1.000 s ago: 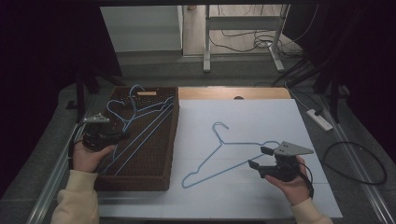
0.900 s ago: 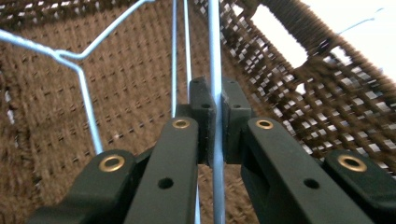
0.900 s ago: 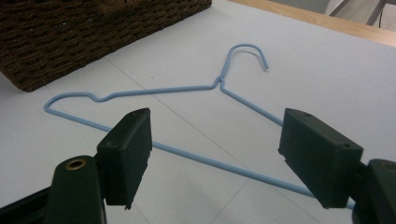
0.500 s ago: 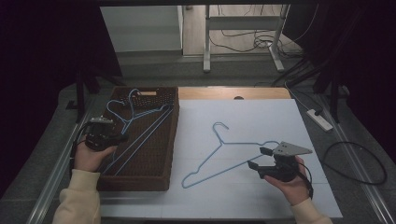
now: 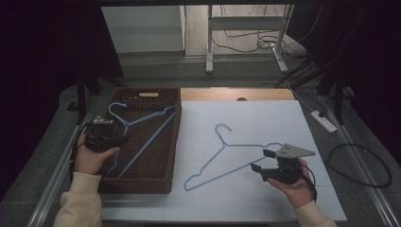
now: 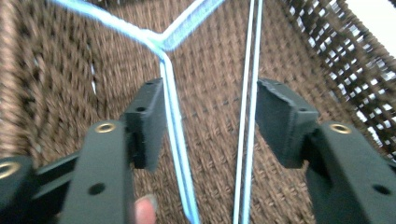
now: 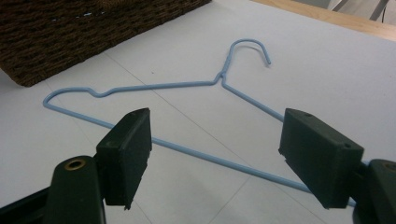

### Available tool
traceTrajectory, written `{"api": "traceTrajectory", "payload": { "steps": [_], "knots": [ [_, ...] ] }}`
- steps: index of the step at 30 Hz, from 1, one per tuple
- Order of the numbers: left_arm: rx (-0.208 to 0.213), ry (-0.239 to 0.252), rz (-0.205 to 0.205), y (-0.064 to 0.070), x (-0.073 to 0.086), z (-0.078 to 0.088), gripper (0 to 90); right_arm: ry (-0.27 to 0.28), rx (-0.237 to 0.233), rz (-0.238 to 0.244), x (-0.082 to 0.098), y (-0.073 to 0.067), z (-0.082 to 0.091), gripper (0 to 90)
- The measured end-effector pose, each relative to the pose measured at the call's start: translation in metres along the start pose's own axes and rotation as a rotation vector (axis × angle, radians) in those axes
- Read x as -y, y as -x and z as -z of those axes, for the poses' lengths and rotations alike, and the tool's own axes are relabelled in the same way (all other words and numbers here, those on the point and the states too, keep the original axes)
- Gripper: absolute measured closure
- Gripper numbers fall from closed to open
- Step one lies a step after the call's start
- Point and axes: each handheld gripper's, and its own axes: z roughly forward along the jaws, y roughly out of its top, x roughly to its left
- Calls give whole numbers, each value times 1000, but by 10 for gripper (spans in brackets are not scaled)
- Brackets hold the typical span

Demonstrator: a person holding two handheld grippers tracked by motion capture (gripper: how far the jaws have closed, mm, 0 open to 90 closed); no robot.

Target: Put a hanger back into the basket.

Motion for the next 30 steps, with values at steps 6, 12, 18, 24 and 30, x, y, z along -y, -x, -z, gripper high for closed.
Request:
{"api": "traceTrajectory", "payload": {
  "steps": [6,12,18,24,30],
  "knots": [
    [118,88,-41,16,-4,16,347,1,2,-1,0,0,1,257],
    [224,181,-74,37,-4,33,311,3,0,-5,0,1,0,257],
    [299,239,-123,64,2,43,306,6,-1,-13,0,4,1,256],
    [345,266,-191,94,11,43,290,5,-1,-12,0,4,0,257],
    [362,261,-195,104,13,37,289,5,2,-11,0,4,1,258]
  ]
}}
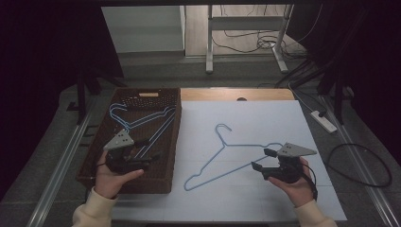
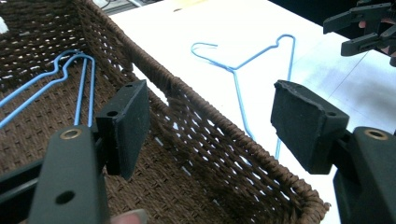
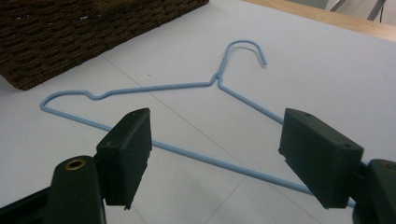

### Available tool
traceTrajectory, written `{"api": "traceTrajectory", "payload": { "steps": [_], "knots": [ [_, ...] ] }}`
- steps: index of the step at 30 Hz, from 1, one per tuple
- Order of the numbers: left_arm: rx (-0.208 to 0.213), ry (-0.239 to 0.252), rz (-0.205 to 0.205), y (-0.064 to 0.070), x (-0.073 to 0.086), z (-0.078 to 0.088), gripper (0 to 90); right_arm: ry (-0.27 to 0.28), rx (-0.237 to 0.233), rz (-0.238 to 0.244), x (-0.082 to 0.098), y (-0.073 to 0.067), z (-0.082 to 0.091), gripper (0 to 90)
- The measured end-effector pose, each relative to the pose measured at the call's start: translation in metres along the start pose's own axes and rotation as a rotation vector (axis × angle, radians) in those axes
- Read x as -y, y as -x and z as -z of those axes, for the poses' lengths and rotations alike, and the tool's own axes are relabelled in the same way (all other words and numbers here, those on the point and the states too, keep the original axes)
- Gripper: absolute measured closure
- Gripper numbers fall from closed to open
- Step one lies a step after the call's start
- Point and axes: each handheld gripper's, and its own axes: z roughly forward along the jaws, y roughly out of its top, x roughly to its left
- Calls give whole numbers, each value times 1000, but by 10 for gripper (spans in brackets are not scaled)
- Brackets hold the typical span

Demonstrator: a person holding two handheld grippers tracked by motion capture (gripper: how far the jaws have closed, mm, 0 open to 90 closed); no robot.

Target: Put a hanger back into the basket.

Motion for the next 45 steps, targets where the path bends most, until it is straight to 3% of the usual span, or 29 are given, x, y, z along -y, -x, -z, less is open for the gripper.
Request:
{"api": "traceTrajectory", "payload": {
  "steps": [12,17,27,36,45],
  "knots": [
    [14,16,1,4,2,-4,287,-3,4,3,-1,-1,-1,261],
    [26,10,0,6,2,-7,287,-12,9,-25,-4,0,-4,283],
    [45,-6,-6,7,4,-12,286,-118,-58,-30,-20,-13,-36,321],
    [41,-4,-4,8,3,-12,284,-109,-63,-31,-22,-13,-37,327],
    [40,-6,-1,7,3,-12,284,-165,-98,-15,-28,-22,-54,355]
  ]
}}
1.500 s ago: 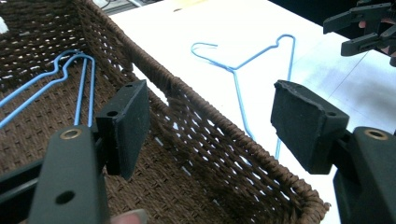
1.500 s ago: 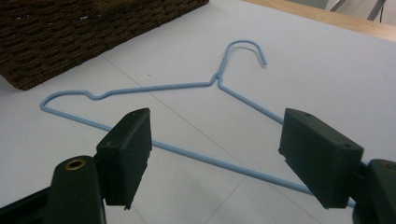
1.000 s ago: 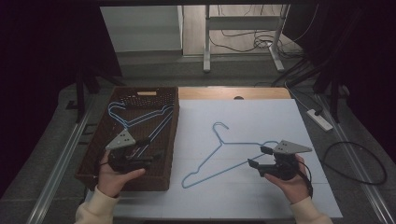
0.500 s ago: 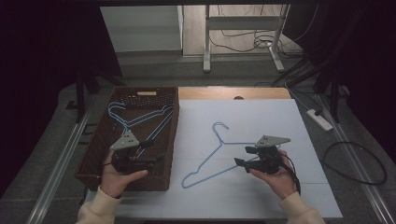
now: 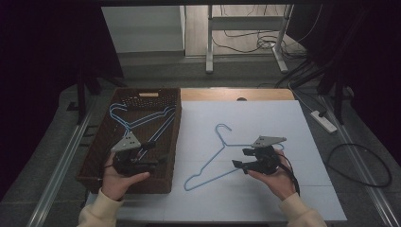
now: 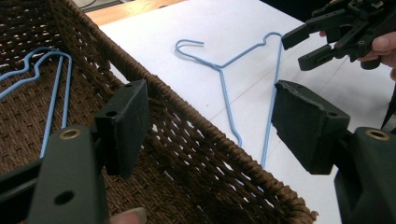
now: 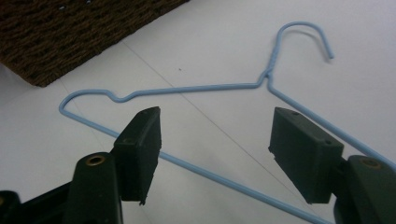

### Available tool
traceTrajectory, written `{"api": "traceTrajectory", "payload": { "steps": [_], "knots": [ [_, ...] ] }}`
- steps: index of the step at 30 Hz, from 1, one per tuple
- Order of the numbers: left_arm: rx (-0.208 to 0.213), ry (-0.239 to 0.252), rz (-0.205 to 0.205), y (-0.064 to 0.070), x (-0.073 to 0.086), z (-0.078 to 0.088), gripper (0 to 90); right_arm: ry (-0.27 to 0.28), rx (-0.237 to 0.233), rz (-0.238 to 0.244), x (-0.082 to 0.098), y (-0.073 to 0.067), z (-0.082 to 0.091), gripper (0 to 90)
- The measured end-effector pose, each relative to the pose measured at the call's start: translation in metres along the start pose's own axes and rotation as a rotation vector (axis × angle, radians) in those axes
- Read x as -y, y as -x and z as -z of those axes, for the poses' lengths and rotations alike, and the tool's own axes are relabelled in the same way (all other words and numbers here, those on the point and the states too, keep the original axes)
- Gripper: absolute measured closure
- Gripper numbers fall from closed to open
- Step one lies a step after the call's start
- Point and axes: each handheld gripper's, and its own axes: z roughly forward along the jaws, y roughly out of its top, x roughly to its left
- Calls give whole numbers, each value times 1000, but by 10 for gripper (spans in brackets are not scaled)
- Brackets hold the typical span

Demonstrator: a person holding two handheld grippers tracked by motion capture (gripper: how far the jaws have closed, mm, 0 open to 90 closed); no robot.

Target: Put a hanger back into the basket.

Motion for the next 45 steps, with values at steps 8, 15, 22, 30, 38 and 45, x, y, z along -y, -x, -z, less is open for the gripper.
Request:
{"api": "traceTrajectory", "payload": {
  "steps": [8,15,22,30,38,45],
  "knots": [
    [3,4,-1,0,-1,2,284,-89,-65,21,-11,-9,-26,640],
    [4,2,-1,-1,0,1,285,-182,-94,19,-19,-13,-52,899],
    [6,-6,-1,-1,1,-1,285,-287,-127,48,-14,-24,-76,900],
    [6,-8,-2,0,1,-1,284,-336,-152,20,-6,-21,-75,900],
    [6,-3,1,-1,1,0,284,-360,-185,-5,8,-19,-57,900],
    [8,-3,1,-1,0,1,284,-376,-177,-3,22,-22,-38,900]
  ]
}}
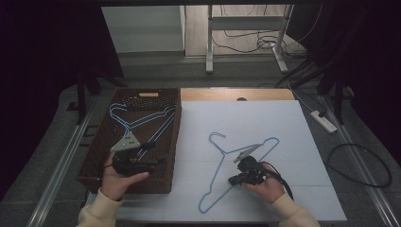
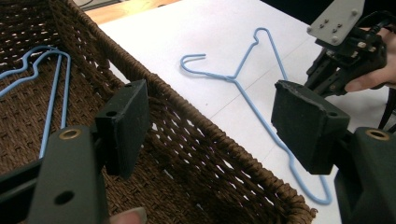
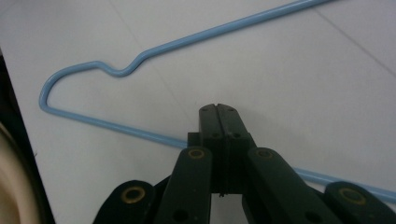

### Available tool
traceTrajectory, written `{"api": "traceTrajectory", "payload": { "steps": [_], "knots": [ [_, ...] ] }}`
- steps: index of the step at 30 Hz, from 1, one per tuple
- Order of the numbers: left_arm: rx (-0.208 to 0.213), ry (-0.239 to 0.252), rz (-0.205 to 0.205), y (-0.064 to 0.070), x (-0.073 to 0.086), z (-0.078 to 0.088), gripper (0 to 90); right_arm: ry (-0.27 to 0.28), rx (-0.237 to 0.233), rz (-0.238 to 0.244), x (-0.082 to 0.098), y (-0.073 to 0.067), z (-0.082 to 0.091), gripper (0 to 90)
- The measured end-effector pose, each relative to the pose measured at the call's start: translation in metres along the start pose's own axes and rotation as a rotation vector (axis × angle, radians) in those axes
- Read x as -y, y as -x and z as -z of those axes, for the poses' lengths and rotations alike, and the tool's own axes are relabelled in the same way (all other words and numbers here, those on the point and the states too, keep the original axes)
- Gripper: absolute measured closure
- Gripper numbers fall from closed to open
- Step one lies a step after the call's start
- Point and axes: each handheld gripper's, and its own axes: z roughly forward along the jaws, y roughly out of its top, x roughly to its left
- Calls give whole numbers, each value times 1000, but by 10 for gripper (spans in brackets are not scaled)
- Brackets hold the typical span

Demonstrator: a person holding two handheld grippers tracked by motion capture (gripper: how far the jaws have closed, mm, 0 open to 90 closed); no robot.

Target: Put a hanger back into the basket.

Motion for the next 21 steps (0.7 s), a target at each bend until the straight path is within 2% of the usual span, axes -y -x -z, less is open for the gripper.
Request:
{"api": "traceTrajectory", "payload": {
  "steps": [9,18,20,21],
  "knots": [
    [-1,2,1,-1,0,1,284,-28,-11,3,15,-2,10,900],
    [0,-2,0,-1,0,-1,284,-45,-22,13,21,-2,14,900],
    [1,-1,0,-1,0,-1,284,-29,-11,35,18,-2,16,900],
    [0,-2,0,-1,0,-2,284,18,-5,37,12,-1,20,900]
  ]
}}
